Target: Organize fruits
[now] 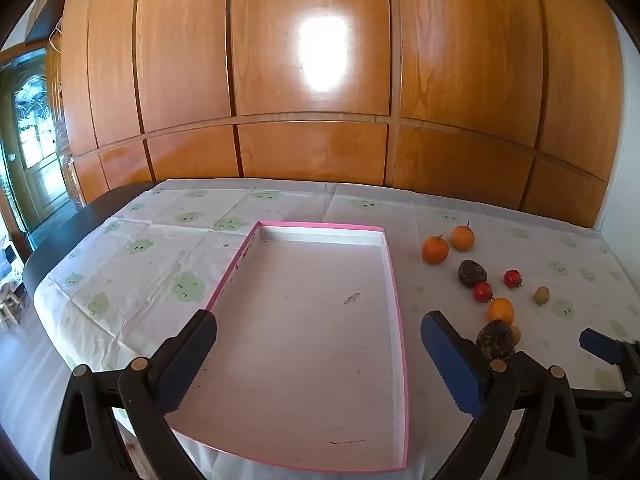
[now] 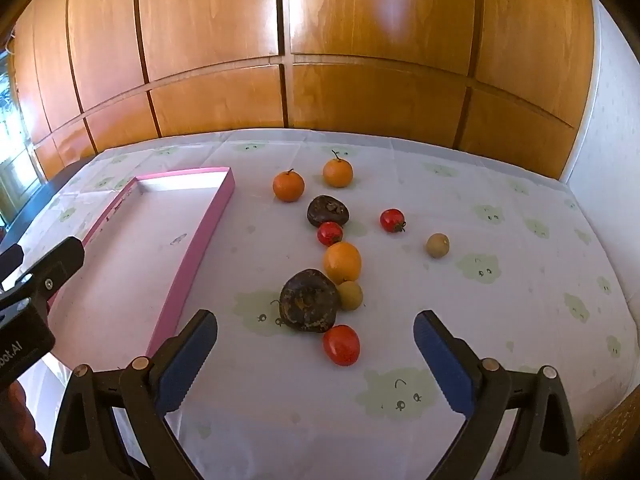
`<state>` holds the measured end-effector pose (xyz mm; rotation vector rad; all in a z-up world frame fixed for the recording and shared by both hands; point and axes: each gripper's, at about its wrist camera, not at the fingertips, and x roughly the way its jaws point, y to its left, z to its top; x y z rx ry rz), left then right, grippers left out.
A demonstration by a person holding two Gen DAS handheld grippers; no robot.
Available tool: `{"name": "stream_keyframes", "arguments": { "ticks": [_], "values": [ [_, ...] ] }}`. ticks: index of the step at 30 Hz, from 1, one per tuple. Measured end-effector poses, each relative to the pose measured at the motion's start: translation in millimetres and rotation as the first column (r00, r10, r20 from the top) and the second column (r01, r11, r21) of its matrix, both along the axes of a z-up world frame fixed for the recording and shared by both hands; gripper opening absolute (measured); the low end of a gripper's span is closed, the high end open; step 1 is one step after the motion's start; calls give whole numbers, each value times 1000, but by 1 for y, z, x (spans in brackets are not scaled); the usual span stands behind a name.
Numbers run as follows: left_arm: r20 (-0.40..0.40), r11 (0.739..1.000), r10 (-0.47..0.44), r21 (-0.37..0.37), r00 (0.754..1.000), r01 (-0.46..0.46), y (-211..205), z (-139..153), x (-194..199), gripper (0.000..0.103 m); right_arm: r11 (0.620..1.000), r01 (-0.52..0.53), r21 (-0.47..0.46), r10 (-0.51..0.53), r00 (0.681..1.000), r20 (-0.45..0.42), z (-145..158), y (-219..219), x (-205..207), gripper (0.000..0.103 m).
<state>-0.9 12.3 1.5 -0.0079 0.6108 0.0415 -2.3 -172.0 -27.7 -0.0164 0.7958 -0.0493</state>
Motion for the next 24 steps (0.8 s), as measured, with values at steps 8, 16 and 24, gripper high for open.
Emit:
{"name": "stream_keyframes", "arguments": {
  "ticks": [8,16,24],
  "values": [
    [-7,1000,4,1,1000,-4,0,-4,-1,103,1000,1,-11,-1,1000,16,3,0,1,100],
    [-10,1000,-2,-4,1000,2,1,-8,-5,103,999,4,-32,-2,999,45,9,0,-2,100],
    [-20,1000,-14,-17,1000,14,-3,-6,-3,103,996,20,-83,-13,996,92,21,2,-7,100]
  ]
}}
